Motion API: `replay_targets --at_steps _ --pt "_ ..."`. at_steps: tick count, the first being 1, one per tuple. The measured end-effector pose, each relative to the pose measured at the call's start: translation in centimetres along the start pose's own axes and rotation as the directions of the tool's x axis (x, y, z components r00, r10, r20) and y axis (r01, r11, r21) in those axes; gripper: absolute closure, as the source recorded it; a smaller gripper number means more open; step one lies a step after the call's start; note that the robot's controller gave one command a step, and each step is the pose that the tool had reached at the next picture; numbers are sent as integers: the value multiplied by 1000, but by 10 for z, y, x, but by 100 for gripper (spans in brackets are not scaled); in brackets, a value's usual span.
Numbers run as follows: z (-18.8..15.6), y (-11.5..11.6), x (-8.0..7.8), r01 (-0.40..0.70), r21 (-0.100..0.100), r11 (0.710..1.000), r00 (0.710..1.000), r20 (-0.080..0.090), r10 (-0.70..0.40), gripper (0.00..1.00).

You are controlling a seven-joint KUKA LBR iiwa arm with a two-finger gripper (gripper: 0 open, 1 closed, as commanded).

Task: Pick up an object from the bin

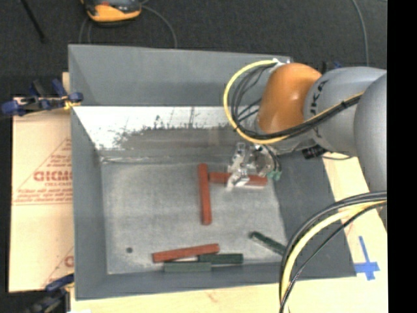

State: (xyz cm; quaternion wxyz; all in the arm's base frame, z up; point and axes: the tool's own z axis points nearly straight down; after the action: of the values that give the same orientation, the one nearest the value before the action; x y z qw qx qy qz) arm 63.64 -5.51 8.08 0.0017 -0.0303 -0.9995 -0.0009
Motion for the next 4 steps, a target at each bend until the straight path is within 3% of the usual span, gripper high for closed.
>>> replay_targets --at_steps 1,2,3,4 --pt "1 0 -5 -2 1 1000 999 34 2 0" --pt "0 0 0 0 0 1000 1000 -1 0 100" --pt "0 -1 -5 -2 2 1000 999 34 1 0" --pt "0 0 0 0 1 1000 1000 -2 0 100"
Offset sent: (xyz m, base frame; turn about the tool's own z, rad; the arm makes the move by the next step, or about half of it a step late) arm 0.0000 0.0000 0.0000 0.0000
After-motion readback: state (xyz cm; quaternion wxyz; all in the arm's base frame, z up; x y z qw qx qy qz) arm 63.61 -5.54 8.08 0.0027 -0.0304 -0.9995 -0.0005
